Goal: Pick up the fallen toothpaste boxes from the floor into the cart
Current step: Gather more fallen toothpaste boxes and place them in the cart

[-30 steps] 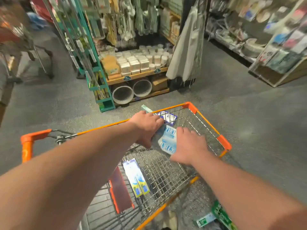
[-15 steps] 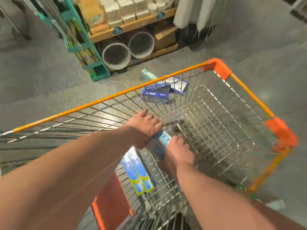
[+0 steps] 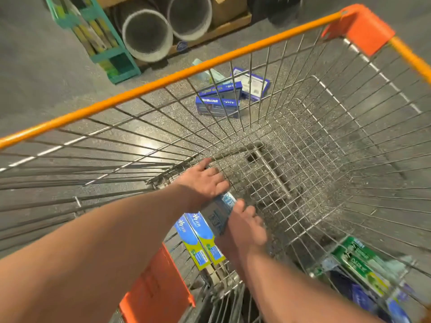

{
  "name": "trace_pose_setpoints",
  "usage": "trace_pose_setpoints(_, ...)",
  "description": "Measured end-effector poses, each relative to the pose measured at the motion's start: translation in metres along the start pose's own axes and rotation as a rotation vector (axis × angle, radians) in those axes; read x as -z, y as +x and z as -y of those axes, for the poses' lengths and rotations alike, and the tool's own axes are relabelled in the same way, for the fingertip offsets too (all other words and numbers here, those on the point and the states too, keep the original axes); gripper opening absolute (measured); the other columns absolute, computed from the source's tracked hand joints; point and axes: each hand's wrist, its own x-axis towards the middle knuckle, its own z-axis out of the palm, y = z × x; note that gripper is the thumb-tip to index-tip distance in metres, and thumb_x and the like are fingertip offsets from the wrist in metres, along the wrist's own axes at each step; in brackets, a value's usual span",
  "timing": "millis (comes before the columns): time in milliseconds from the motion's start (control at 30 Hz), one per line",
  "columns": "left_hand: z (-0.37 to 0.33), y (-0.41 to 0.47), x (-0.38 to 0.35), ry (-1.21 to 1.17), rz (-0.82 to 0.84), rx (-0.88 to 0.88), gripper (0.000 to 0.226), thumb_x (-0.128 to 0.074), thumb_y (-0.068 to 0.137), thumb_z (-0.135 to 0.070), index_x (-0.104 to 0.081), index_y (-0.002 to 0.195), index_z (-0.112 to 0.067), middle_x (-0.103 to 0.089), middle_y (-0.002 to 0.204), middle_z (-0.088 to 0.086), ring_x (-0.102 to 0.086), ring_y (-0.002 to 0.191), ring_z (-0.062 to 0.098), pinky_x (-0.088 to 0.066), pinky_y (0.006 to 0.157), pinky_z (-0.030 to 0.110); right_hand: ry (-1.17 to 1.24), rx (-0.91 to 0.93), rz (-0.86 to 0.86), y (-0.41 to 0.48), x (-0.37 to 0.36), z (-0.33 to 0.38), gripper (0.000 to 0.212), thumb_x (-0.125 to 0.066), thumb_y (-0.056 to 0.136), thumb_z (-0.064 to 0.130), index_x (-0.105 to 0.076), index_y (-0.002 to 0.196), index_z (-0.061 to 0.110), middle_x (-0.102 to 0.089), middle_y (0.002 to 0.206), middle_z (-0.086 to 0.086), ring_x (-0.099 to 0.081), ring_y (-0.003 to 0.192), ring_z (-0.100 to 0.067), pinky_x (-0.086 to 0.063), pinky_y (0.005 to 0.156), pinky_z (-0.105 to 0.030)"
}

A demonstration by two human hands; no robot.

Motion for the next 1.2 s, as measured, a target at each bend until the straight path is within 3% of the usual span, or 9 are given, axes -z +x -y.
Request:
trace_pose_setpoints(133,-0.004,0.005,-0.018,-0.006,-0.028,-0.011,0.051,-0.052,0.099,-0.017,-0.027,0.143,-0.021,-0.044,0.135,0.004,-0.036,0.136,0.028,0.000,0.123,0.060,-0.021,-0.070,0.050,0.020,-0.039,-0.008,0.028,-0.058,0.087,0.040,-0.058,0.104,0.018,-0.050,0.078,-0.005,-0.051,0.057,-0.019,-0.042,0.046,-0.027)
trace_pose_setpoints(233,-0.003,0.004,-0.026,-0.029,-0.048,-0.019,0.055,-0.056,0.097,-0.017,-0.024,0.141,-0.022,-0.044,0.133,0.002,-0.037,0.134,0.027,-0.005,0.123,0.059,-0.037,-0.057,0.052,0.006,-0.028,-0.005,0.066,-0.074,0.080,0.048,-0.032,0.120,0.017,-0.045,0.107,-0.008,-0.054,0.091,-0.030,-0.042,0.065,-0.037)
trace_pose_setpoints(367,-0.004,-0.001,-0.028,-0.004,-0.051,-0.017,0.050,-0.052,0.098,-0.018,-0.023,0.139,-0.023,-0.044,0.134,0.001,-0.034,0.136,0.028,-0.004,0.123,0.058,0.058,-0.035,0.027,0.005,-0.028,-0.003,0.054,-0.066,0.091,0.032,-0.032,0.131,0.016,-0.039,0.122,-0.009,-0.039,0.100,-0.026,-0.033,0.077,-0.038)
trace_pose_setpoints(467,-0.008,-0.005,-0.028,0.005,-0.010,0.004,0.049,-0.046,0.101,-0.017,-0.023,0.144,-0.022,-0.037,0.143,0.006,-0.023,0.147,0.030,-0.001,0.122,0.061,0.071,-0.033,0.060,0.004,-0.028,0.002,0.053,-0.066,0.091,0.032,-0.034,0.130,0.015,-0.041,0.122,-0.010,-0.044,0.103,-0.028,-0.037,0.076,-0.038)
trace_pose_setpoints(567,-0.009,-0.007,-0.023,0.015,0.051,0.032,0.065,-0.055,0.100,-0.022,-0.012,0.149,-0.024,-0.023,0.154,0.007,-0.008,0.153,0.034,0.002,0.117,0.070,-0.057,-0.022,0.157,0.004,-0.026,0.000,0.088,-0.072,0.080,0.062,-0.018,0.129,0.014,-0.042,0.121,-0.011,-0.054,0.106,-0.029,-0.053,0.082,-0.042)
trace_pose_setpoints(733,-0.011,-0.007,-0.014,-0.035,0.142,0.066,0.103,-0.077,0.084,-0.041,-0.003,0.154,-0.027,-0.010,0.162,0.004,0.001,0.153,0.034,0.000,0.119,0.069,-0.175,-0.005,0.245,0.002,-0.014,-0.001,0.114,-0.066,0.069,0.084,-0.015,0.141,0.011,-0.047,0.129,-0.014,-0.058,0.116,-0.029,-0.048,0.079,-0.036)
trace_pose_setpoints(867,-0.013,-0.015,0.003,-0.050,0.205,0.050,0.126,-0.082,0.073,-0.058,0.004,0.159,-0.024,0.000,0.167,0.001,0.006,0.155,0.030,0.000,0.121,0.064,-0.122,0.008,0.215,-0.003,0.013,-0.005,0.078,-0.065,0.086,0.064,-0.034,0.131,0.009,-0.048,0.109,-0.011,-0.054,0.097,-0.026,-0.047,0.078,-0.039)
trace_pose_setpoints(1067,-0.001,-0.042,0.052,-0.250,0.143,0.135,0.113,-0.083,0.076,-0.050,-0.010,0.159,-0.025,-0.010,0.168,-0.003,-0.007,0.155,0.023,-0.021,0.123,0.048,-0.219,0.016,0.100,-0.027,0.080,-0.007,0.045,-0.050,0.104,0.026,-0.029,0.142,0.011,-0.057,0.114,-0.009,-0.059,0.082,-0.018,-0.036,0.051,-0.028)
trace_pose_setpoints(1200,0.011,-0.073,0.106,-0.219,0.066,0.156,0.100,-0.080,0.077,-0.054,-0.023,0.155,-0.028,-0.027,0.160,-0.007,-0.031,0.144,0.020,-0.043,0.110,0.044,-0.171,0.062,0.069,-0.065,0.135,-0.017,0.058,-0.061,0.098,0.032,-0.029,0.143,0.013,-0.056,0.105,-0.008,-0.059,0.078,-0.017,-0.048,0.055,-0.028)
